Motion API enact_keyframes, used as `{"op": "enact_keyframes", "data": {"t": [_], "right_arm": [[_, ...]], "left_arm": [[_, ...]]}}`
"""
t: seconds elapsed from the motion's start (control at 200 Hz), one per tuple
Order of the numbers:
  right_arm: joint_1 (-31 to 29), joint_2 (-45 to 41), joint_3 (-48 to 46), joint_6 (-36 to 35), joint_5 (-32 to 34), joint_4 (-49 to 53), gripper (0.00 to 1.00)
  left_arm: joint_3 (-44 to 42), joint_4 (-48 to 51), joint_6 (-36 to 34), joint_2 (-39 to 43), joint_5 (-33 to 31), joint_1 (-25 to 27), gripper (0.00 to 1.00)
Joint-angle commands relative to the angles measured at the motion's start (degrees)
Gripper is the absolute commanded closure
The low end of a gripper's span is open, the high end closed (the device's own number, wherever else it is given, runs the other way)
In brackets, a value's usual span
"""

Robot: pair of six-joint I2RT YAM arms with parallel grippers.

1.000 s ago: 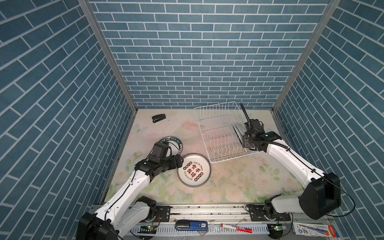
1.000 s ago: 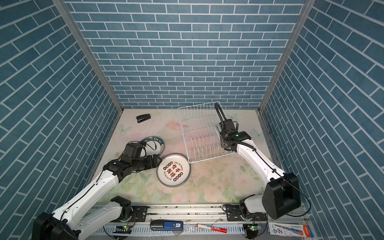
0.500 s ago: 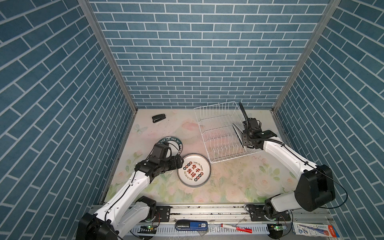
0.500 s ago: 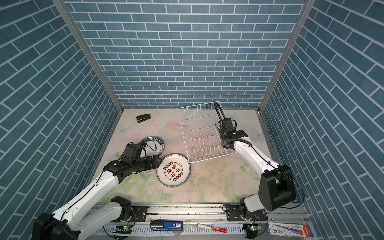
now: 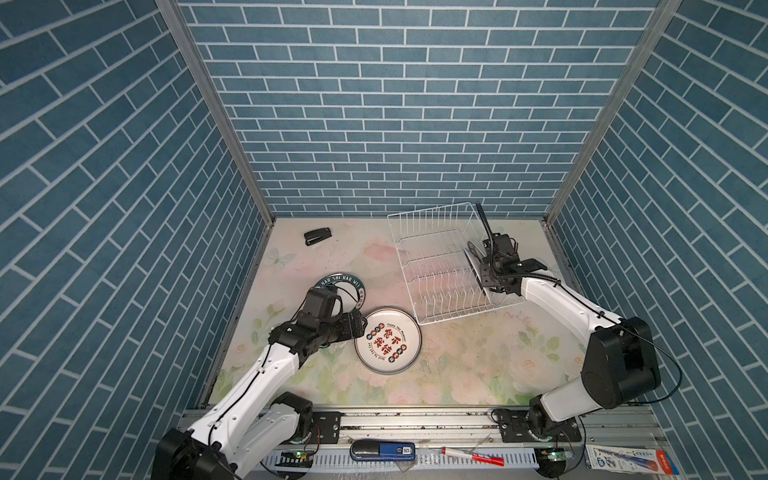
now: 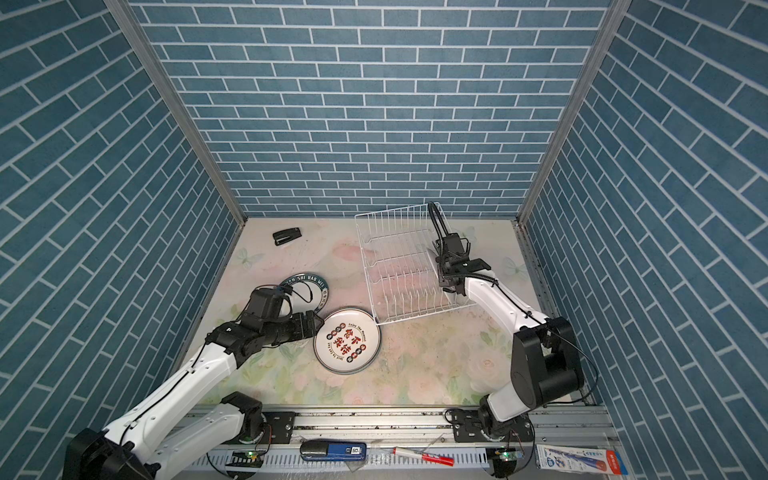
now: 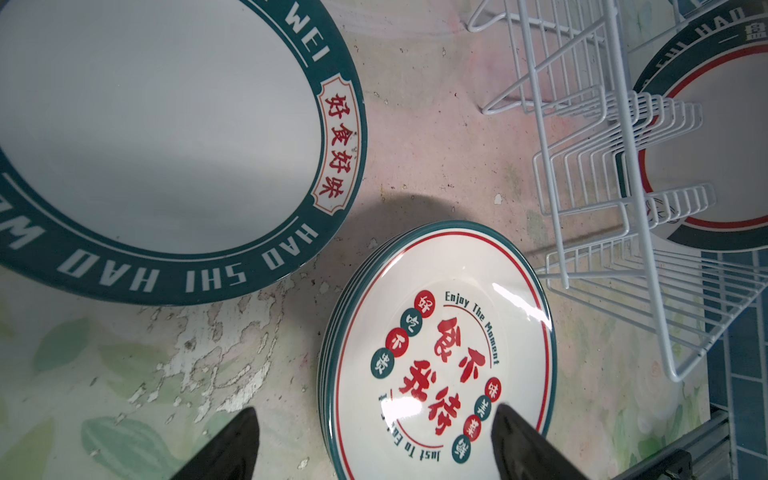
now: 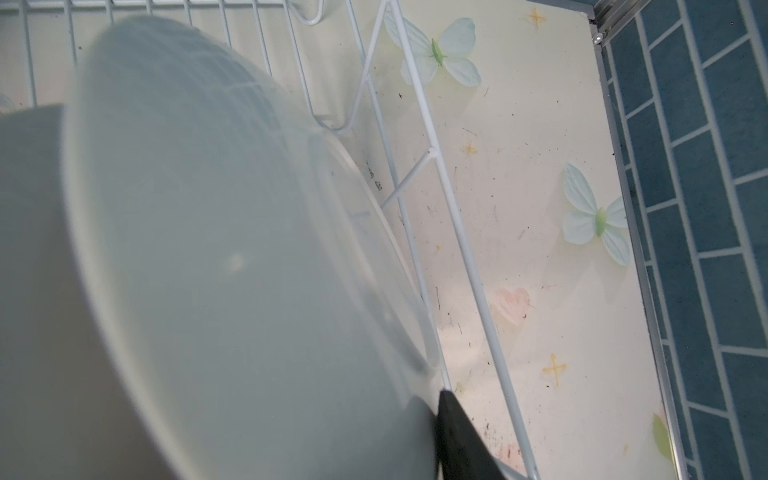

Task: Unload the plates from the dish rack
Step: 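Lower the right gripper into the rack and close on the next plate rim, then lift the HAO SHI HAO WEI plate up out of the rack with the right gripper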

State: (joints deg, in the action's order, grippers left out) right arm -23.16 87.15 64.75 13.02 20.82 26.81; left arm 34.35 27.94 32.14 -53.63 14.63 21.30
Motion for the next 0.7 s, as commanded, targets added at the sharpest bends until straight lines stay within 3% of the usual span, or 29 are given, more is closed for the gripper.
{"op": "enact_keyframes", "data": {"t": [0.0, 0.695], "right_arm": [[-0.2, -0.3, -1.0, -1.6, -0.7, -3.7, 0.72], [-0.3, 0.5, -3.8, -5.7, 3.4, -10.4, 0.98]], "left_arm": [[-0.5, -0.1, -0.4, 0.2, 0.3, 0.2, 0.11], [-0.7, 0.1, 0.8, 0.4, -0.2, 0.2, 0.11]]}}
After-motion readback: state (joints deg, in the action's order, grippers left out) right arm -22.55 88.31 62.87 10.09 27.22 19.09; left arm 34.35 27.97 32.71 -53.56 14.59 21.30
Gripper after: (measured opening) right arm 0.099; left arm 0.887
